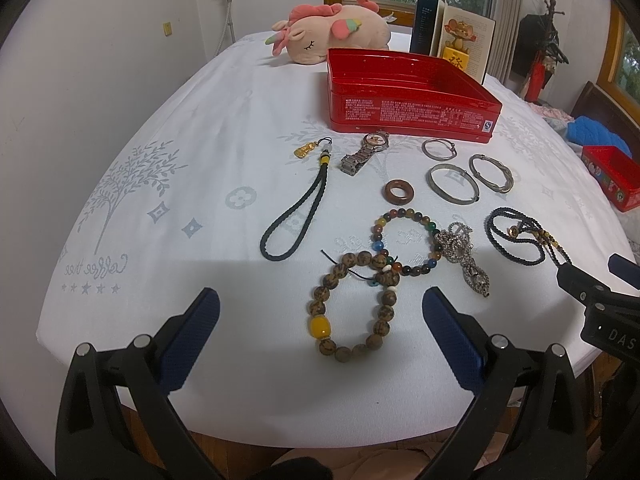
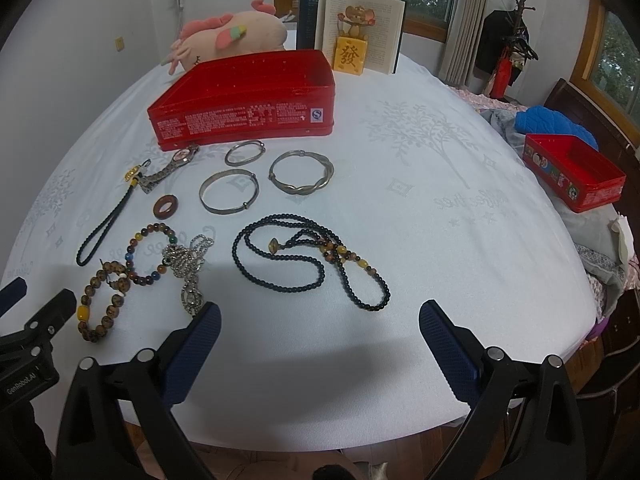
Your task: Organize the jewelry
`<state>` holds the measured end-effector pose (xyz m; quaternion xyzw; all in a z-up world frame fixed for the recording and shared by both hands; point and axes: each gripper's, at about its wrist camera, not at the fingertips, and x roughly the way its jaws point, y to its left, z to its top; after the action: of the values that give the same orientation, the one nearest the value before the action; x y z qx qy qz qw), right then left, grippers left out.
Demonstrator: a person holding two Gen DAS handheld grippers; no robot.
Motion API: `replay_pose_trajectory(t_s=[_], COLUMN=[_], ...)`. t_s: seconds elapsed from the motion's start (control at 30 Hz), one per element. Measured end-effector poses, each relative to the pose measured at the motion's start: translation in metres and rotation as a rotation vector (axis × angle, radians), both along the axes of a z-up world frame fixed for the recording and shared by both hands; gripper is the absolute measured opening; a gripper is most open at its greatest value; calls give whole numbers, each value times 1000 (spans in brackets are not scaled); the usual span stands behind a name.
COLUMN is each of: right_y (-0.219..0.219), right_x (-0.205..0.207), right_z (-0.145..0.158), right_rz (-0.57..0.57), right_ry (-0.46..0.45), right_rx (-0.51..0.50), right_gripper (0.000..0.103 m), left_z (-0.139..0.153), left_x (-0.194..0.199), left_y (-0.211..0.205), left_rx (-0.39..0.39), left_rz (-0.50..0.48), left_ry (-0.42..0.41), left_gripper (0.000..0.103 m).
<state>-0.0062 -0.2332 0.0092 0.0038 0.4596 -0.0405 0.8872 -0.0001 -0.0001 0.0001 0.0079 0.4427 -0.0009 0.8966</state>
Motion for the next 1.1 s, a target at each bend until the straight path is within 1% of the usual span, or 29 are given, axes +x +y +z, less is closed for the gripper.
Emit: replay_pose_trajectory(t_s=[1.1], right_y=[2], right_x=[0], right_z=[1], right_rz=[5], right_ry=[0], right_rx=[-3], right_gripper=[99], left_z=[0], left_x=[-2], left_y=[0], left_rx=[-1], left_rz=[3], left_ry=[-2], left_gripper=[100])
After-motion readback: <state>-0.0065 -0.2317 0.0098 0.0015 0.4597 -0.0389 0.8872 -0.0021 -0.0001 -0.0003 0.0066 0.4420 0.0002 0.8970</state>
